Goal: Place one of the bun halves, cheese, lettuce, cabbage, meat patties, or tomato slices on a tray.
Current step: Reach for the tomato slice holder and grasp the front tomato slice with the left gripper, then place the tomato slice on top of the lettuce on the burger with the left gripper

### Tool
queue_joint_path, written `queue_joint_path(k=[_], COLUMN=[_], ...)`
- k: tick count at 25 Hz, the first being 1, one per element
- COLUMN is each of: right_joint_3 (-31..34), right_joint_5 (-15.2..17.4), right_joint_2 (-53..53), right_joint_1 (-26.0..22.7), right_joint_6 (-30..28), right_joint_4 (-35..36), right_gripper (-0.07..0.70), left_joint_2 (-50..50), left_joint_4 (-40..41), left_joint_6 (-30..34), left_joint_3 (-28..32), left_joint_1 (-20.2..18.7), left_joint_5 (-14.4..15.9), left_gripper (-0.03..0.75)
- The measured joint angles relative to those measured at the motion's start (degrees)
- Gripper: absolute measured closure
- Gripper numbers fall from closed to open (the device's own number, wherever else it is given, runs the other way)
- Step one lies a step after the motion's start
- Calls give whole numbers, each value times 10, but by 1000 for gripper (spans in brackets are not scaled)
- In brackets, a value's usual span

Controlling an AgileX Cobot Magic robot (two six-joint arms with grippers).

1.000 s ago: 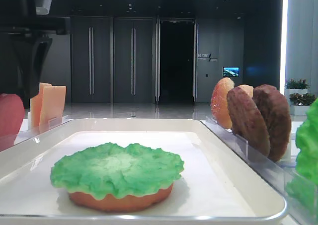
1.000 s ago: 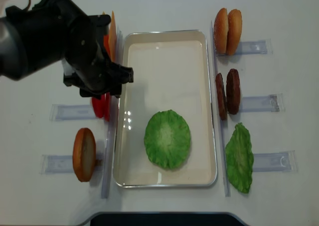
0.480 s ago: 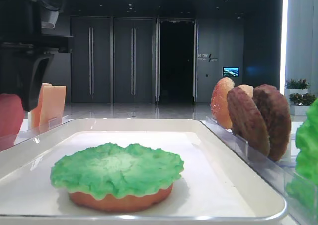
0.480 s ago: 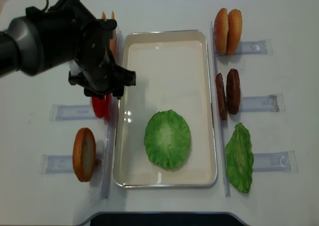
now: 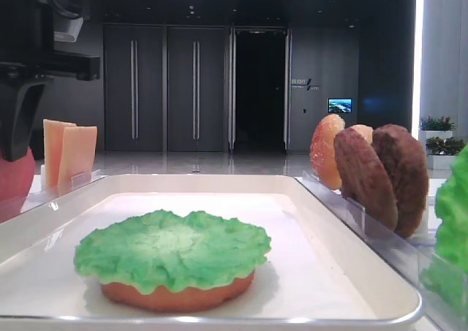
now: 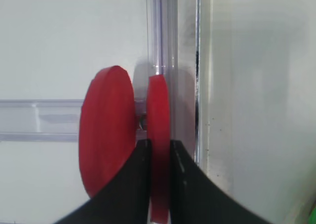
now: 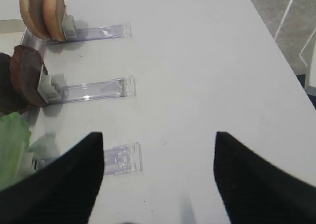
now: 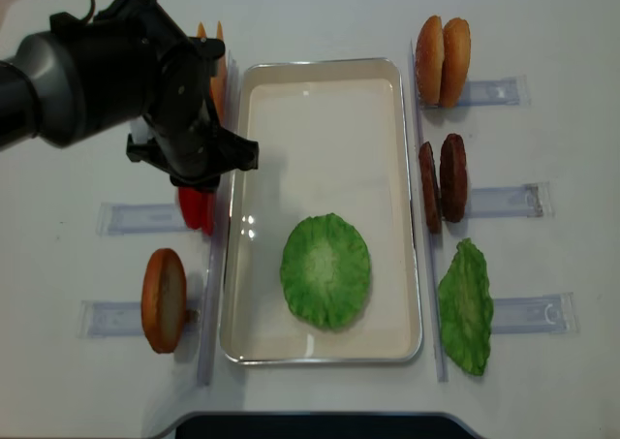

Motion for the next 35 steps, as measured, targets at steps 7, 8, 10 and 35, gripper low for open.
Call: queue_joint_path(k=[7,8,10,35], right_joint_3=[0,0,0,0], right_joint_5=[0,0,0,0], right_joint_2=[0,0,0,0], right_joint_1=[0,0,0,0], right_joint_6=[0,0,0,0], right_joint_4=[0,0,0,0], right_gripper=[150,150,150,169], left_joint_2=[1,-1,-10,-154], left_joint_4=[0,0,-6,-398], left_joint_6=[2,2,2,261], left_joint_3=[-24,-27,-28,85], left_joint_1=[0,0,0,-1], left_joint_5=[40,44,48,-59], left_gripper=[654,655,655,655])
